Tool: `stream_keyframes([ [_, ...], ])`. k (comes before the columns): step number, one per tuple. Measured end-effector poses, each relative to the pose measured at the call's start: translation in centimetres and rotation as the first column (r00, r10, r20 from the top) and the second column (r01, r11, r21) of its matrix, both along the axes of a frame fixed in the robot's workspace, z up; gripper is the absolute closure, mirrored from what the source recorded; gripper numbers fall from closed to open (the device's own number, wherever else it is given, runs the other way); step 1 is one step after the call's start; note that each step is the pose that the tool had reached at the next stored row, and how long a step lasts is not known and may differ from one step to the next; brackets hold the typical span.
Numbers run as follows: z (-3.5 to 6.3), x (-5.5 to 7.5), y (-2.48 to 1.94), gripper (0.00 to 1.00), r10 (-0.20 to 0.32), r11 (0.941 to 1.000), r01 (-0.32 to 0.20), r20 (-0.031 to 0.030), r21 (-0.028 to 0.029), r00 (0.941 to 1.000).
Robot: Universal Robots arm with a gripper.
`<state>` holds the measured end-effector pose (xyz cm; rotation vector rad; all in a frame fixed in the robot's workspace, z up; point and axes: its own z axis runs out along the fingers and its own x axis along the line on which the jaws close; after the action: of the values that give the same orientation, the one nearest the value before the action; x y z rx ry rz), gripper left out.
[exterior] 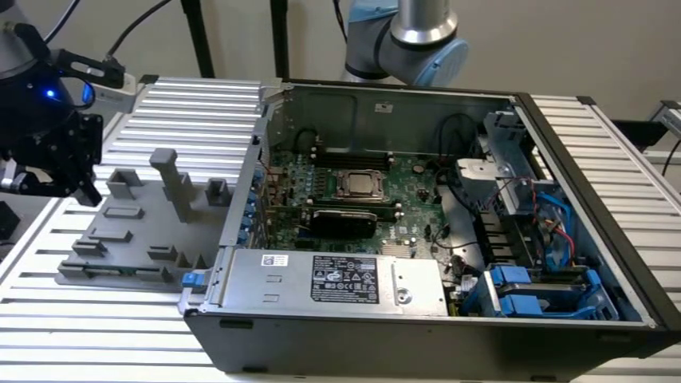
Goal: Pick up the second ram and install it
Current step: 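Pick up the second ram and move it above second insertion slot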
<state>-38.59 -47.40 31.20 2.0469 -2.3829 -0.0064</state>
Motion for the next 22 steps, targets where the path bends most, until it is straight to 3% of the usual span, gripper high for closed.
stream_keyframes([
  [16,-0.4,0.0,-1.24,0.89,0.067,0.9978,-0.067,0.0003,-0.0004,0.9978],
  [22,-1.08,0.0,-1.28,0.64,0.075,0.9972,-0.075,0.0002,-0.0009,0.9972],
])
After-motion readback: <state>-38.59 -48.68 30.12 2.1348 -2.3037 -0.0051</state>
